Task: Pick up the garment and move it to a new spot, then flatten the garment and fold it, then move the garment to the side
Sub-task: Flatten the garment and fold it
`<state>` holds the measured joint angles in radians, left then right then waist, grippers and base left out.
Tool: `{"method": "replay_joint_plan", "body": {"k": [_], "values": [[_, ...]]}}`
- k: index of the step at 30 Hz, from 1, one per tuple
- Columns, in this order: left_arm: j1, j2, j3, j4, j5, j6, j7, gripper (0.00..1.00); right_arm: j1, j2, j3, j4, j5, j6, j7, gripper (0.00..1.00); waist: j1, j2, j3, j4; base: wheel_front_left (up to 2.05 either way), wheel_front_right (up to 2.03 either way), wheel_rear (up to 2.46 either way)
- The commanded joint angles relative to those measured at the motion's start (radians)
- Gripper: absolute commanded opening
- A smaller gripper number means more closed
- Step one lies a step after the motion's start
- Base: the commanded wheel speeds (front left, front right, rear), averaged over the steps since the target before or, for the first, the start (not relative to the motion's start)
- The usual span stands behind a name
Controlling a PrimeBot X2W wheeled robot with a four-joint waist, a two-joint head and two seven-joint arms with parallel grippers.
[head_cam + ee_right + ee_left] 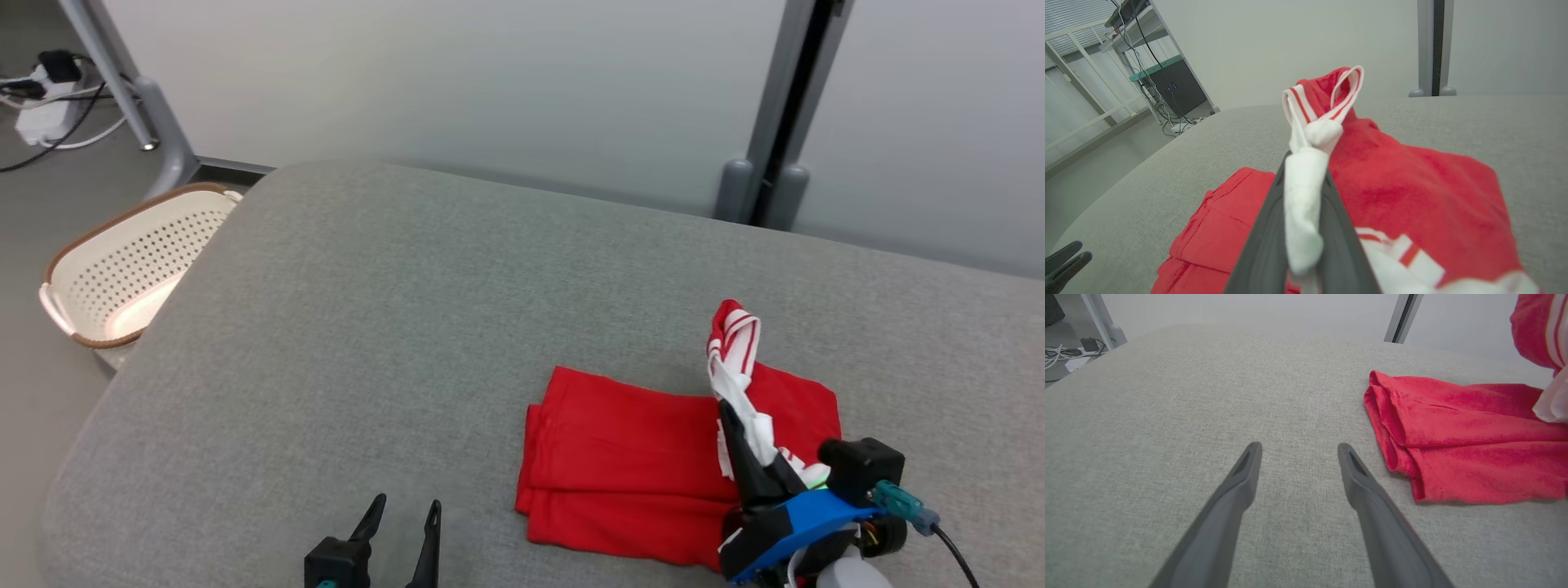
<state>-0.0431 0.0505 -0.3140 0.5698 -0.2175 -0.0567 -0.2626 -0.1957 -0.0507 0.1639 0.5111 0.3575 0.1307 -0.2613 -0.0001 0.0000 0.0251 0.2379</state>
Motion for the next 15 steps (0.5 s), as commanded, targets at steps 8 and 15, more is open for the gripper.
{"method": "replay_joint_plan", "body": {"k": [8,15], "values": [[-0.01,0.001,0.013,0.014,0.015,-0.005,-0.003,1.0,-0.073,-0.001,0.211,0.028,0.179,0.0,-0.005,0.49,0.0001,0.0,0.01,0.079,0.0,0.0,0.0],[0.003,0.001,0.042,0.013,0.011,0.01,-0.003,1.0,-0.095,-0.003,0.194,0.04,0.129,0.0,-0.005,1.0,0.0001,0.0,-0.013,0.009,0.0,0.0,0.0]]}}
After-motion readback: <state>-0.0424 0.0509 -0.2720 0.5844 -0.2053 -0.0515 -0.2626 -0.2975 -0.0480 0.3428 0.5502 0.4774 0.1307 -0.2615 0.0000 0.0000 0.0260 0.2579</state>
